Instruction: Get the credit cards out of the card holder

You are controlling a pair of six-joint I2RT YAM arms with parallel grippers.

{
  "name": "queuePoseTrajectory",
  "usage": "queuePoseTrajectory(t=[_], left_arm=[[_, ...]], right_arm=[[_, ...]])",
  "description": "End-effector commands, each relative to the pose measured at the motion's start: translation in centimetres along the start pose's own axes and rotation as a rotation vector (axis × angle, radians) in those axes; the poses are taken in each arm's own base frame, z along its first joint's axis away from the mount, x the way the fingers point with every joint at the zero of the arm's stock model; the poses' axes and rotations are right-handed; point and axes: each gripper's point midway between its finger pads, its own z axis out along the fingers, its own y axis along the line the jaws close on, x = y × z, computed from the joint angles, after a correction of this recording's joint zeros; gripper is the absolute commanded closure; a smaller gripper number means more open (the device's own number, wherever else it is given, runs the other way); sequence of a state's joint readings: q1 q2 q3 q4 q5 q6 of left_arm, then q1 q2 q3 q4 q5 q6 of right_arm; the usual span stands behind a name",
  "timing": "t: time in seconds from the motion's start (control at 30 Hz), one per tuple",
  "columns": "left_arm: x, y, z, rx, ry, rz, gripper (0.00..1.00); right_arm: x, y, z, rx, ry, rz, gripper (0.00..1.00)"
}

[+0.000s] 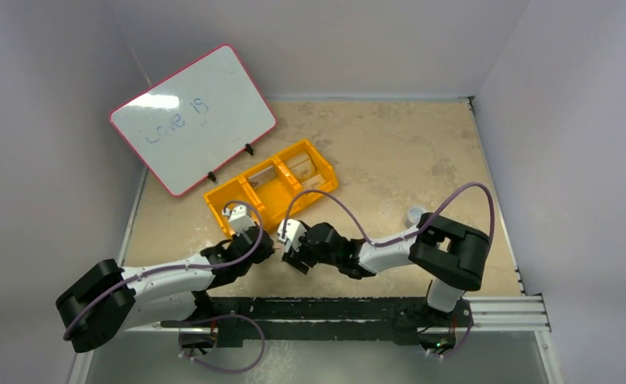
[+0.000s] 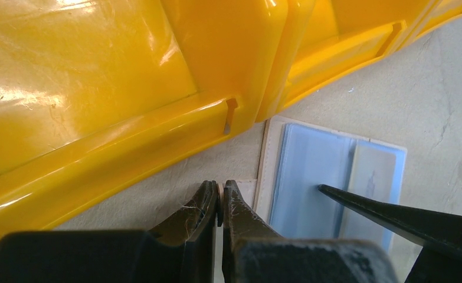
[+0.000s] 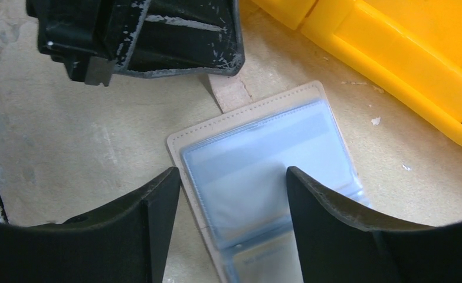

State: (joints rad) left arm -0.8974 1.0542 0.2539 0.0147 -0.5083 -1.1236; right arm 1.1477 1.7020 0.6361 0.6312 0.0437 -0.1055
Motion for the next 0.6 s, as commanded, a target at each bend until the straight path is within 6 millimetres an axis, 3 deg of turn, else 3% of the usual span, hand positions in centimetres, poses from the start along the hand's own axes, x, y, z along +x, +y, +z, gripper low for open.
queuePoseTrajectory(t=[0.0,0.17,0.37,0.4,0.47,0.57], left_arm=[[0.3,-0.2,0.0,0.008,0.014,-0.007,1.00],[0.7,0.4,-0.1,0.003,0.025,-0.004,1.00],[1.2,0.7,-0.2,0.007,0.043,0.000,1.00],[1.2,0.6,-0.3,0.012,0.045,-0.001,1.00],[1.4,0.3,-0.4,0.026,0.049,-0.002,1.00],[1.7,0.0,-0.7,0.039,0.052,0.004,1.00]], right_arm=[[-2.3,-1.3,-0.3,0.074,-0.060,0.041,0.34],[-3.5,-0.6,-1.0,0.029,-0.106,0.064,0.45],[-3.5,-0.6,-0.8,0.027,-0.087,0.153,0.73],[-3.5,-0.5,-0.8,0.025,-0.080,0.176,0.69],[-3.8,0.0,-0.8,-0.001,-0.072,0.226,0.46],[-4.5,0.1,-1.4,0.008,-0.067,0.318,0.40]])
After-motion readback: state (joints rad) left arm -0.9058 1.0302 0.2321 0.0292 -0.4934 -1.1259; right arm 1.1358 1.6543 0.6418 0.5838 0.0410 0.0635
